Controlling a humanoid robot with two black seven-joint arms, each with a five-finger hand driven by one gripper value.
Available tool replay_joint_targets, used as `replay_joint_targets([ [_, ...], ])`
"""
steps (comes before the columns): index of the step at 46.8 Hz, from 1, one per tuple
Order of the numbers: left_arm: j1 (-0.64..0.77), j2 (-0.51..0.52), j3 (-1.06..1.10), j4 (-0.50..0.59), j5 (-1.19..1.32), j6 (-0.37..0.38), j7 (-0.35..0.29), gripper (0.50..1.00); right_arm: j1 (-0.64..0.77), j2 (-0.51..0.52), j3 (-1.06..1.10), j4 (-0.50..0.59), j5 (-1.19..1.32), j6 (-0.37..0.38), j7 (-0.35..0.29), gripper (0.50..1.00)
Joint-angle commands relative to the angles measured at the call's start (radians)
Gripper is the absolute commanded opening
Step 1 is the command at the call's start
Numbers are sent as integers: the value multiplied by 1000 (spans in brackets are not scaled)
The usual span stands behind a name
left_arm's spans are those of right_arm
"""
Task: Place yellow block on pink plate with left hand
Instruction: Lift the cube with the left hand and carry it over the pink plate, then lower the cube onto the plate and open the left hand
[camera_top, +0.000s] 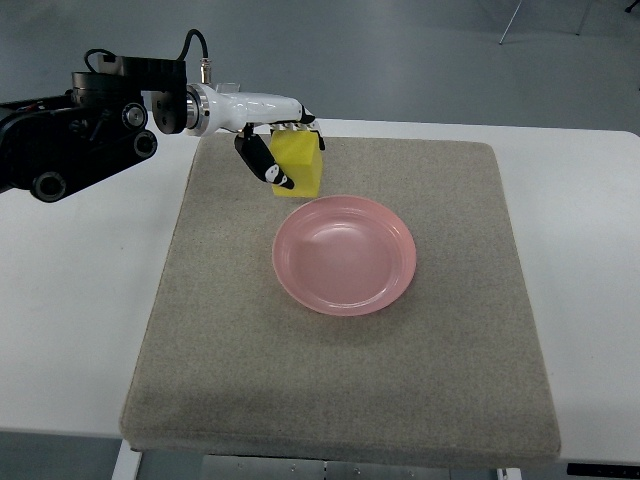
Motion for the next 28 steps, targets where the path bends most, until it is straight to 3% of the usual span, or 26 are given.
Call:
replay_joint_targets([
  [1,2,6,2,-78,-1,-5,0,500,0,0,0,0,0,0,0,924],
  [9,15,-11,11,-124,15,-22,5,500,0,0,0,0,0,0,0,924],
  [28,64,-94,72,-70,105,-10,13,514,0,0,0,0,0,0,0,924],
])
